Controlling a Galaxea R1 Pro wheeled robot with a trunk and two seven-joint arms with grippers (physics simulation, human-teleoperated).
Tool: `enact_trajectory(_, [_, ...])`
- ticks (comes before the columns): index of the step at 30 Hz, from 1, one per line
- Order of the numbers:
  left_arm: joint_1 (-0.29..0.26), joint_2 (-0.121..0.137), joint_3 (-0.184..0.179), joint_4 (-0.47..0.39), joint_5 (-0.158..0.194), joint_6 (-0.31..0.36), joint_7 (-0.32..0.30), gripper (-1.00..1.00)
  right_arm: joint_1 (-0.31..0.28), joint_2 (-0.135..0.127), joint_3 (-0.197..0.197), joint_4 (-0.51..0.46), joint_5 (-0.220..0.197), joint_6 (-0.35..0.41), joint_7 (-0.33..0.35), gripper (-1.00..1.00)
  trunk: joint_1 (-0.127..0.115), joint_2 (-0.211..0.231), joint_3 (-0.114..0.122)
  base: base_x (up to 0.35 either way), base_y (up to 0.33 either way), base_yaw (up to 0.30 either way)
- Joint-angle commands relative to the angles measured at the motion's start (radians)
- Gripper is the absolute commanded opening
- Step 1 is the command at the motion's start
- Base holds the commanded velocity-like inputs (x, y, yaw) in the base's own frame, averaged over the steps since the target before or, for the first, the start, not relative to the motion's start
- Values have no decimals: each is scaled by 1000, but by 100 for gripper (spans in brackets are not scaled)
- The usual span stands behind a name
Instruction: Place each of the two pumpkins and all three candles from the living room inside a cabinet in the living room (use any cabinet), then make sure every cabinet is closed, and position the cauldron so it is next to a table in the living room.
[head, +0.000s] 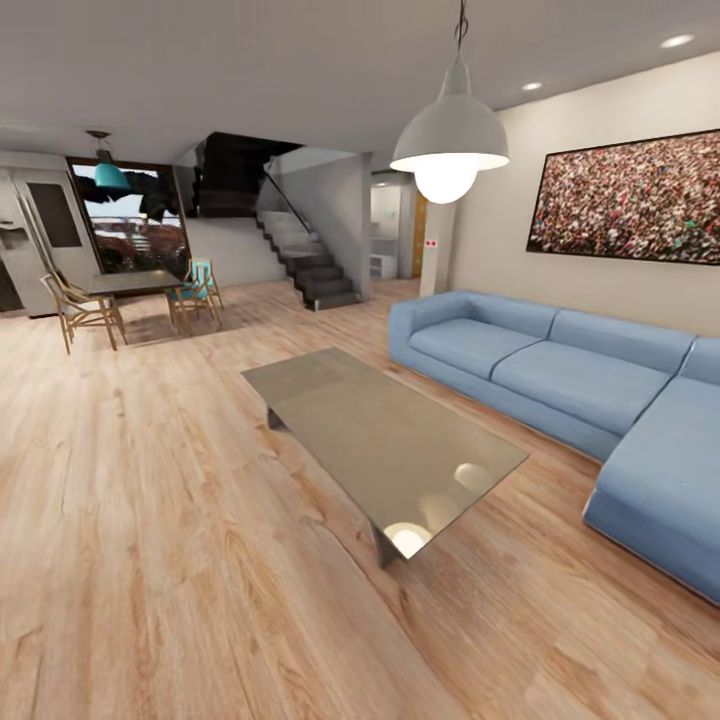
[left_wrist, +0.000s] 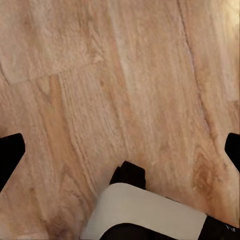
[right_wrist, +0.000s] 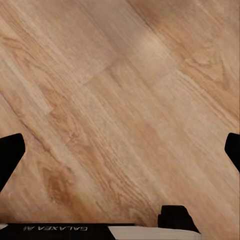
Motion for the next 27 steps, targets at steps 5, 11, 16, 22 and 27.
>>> enact_trajectory(5, [-44,26,9,-12,9,-18,23,100,-66,22,4,-69,0,71,-1,100,0,0,-7,0,0,189])
enact_trajectory(11, [-49,28,87,0,25,-88,-9,100,-78,25,52,-53,-1,94,1,100,0,0,-16,0,0,183])
enact_trajectory(16, [-50,27,96,19,25,-98,-19,100,-78,24,139,-47,-1,97,-1,100,0,0,-23,0,0,185])
enact_trajectory(22, [-50,23,93,43,22,-168,-20,100,-76,24,174,-45,-4,91,5,100,0,0,-31,0,0,184])
enact_trajectory(27, [-50,22,93,63,19,-189,-20,100,-76,24,177,-16,-7,86,8,100,0,0,-33,0,0,51])
